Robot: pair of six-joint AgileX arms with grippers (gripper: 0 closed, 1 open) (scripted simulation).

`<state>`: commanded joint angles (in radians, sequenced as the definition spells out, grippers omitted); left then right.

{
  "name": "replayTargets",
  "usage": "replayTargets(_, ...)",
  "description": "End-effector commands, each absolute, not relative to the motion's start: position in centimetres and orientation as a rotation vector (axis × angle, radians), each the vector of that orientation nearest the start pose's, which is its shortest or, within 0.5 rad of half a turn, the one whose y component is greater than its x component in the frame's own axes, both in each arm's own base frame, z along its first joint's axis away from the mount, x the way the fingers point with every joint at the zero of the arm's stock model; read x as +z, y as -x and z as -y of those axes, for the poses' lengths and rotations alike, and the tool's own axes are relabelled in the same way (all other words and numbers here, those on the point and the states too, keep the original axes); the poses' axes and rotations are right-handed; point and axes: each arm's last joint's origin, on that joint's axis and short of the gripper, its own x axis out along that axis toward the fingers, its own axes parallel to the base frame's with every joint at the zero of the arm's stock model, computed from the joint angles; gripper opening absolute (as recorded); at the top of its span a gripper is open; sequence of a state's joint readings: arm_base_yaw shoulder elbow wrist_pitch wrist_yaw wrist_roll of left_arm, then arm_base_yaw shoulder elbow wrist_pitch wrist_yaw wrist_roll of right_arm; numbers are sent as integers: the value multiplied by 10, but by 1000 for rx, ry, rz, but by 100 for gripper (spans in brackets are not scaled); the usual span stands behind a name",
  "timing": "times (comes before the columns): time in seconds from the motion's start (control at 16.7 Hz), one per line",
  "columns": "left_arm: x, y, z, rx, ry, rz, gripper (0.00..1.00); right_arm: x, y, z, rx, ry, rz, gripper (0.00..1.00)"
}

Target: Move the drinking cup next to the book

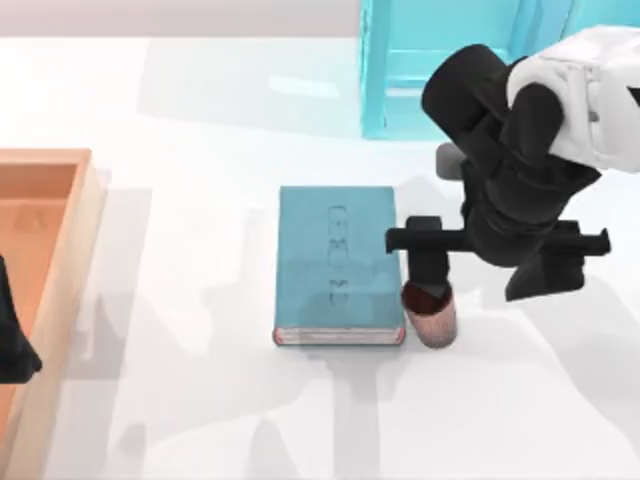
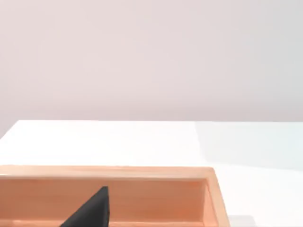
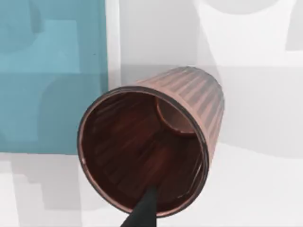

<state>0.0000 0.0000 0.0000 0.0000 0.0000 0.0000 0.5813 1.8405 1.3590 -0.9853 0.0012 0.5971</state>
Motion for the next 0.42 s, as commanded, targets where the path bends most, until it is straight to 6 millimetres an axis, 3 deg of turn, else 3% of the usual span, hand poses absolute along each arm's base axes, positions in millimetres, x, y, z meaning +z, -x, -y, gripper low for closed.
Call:
replayTargets(0.12, 160, -106, 1, 0, 0, 0, 100, 196, -292, -195, 37, -52, -1484, 100)
replayTargets(0.42, 160, -106, 1, 0, 0, 0, 100, 196, -292, -195, 37, -52, -1484, 100)
